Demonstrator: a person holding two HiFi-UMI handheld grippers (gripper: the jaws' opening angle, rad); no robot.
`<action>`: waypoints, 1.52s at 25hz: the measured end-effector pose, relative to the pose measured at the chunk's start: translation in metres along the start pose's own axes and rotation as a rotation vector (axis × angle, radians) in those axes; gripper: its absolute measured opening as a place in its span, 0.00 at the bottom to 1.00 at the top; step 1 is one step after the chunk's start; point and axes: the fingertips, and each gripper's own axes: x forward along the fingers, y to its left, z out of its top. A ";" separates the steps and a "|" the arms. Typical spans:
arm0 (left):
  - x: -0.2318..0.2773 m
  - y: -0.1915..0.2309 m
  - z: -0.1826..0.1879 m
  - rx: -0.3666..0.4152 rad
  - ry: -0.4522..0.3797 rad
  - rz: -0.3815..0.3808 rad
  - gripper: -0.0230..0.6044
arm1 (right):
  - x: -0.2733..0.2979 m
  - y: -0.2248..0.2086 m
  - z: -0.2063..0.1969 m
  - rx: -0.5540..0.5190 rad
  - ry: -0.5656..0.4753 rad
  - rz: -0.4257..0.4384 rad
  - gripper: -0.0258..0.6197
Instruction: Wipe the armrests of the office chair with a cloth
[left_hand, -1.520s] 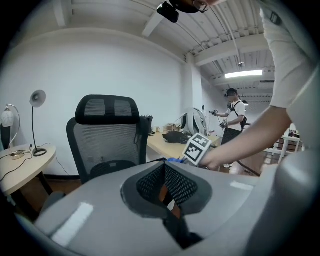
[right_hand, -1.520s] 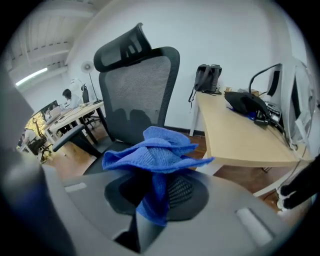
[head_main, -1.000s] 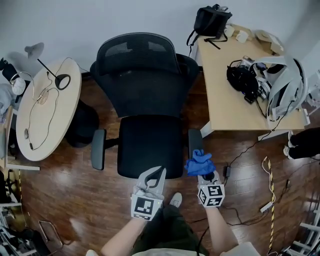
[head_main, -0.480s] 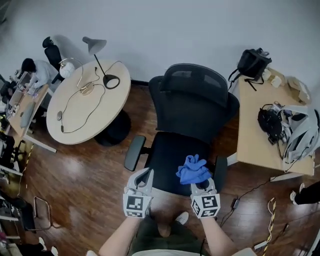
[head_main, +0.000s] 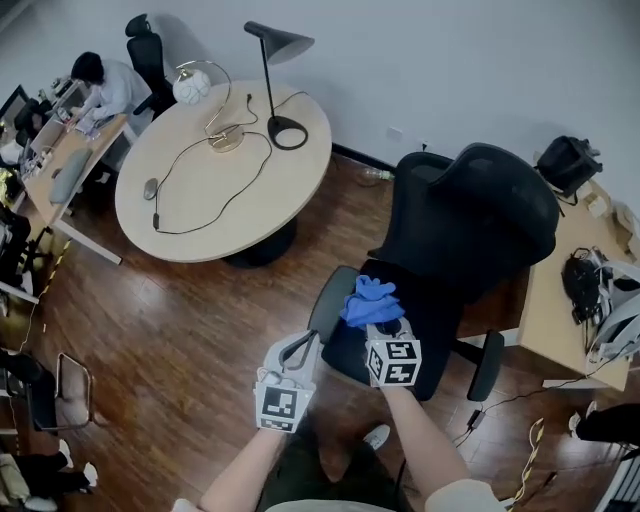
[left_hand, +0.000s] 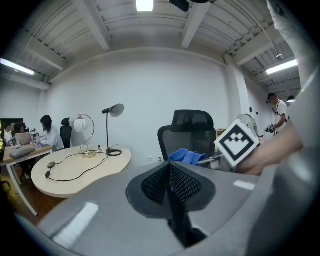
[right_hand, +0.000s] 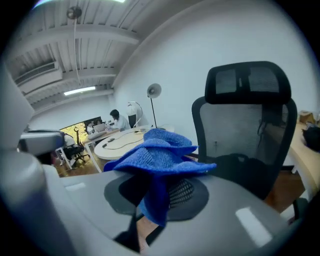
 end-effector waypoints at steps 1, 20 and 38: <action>0.002 0.010 -0.007 0.001 0.007 0.000 0.18 | 0.023 -0.002 -0.008 0.005 0.025 -0.020 0.18; -0.003 0.059 -0.137 -0.176 0.200 -0.109 0.18 | 0.116 0.029 -0.137 0.000 0.221 -0.024 0.18; 0.065 0.028 -0.149 -0.119 -0.145 -0.085 0.20 | -0.009 -0.045 -0.099 -0.239 -0.164 -0.114 0.18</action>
